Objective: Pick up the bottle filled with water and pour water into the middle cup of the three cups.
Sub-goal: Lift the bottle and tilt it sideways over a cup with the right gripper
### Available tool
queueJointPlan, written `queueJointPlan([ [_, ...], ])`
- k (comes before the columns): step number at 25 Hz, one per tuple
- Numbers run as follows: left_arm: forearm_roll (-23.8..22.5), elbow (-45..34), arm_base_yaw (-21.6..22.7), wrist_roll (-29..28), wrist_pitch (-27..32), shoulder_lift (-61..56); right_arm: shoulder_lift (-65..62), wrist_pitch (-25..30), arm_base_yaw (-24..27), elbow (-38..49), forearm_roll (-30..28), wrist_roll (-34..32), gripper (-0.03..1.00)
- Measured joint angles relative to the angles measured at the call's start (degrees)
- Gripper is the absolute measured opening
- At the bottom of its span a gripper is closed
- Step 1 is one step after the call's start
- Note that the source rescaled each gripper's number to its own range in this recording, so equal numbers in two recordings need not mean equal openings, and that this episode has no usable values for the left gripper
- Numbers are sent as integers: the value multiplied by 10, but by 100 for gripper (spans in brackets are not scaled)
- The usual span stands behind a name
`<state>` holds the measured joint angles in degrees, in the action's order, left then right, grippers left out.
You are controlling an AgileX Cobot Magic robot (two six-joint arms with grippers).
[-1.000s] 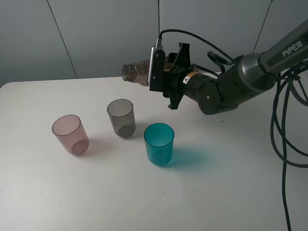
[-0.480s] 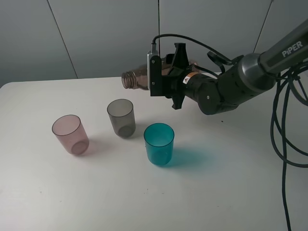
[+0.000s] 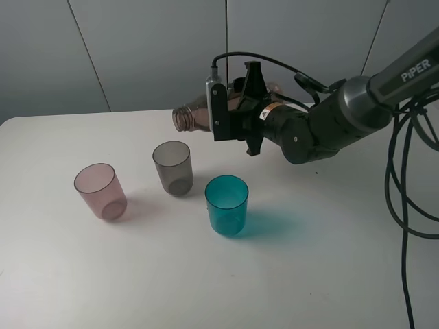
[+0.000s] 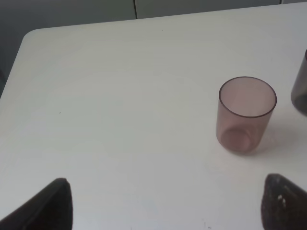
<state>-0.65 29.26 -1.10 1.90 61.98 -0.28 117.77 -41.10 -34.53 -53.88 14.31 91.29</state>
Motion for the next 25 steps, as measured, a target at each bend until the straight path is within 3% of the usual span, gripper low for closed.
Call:
queueJointPlan([
  [25, 0, 0, 0, -2, 0, 0, 0, 3, -1, -13, -2, 22, 0],
])
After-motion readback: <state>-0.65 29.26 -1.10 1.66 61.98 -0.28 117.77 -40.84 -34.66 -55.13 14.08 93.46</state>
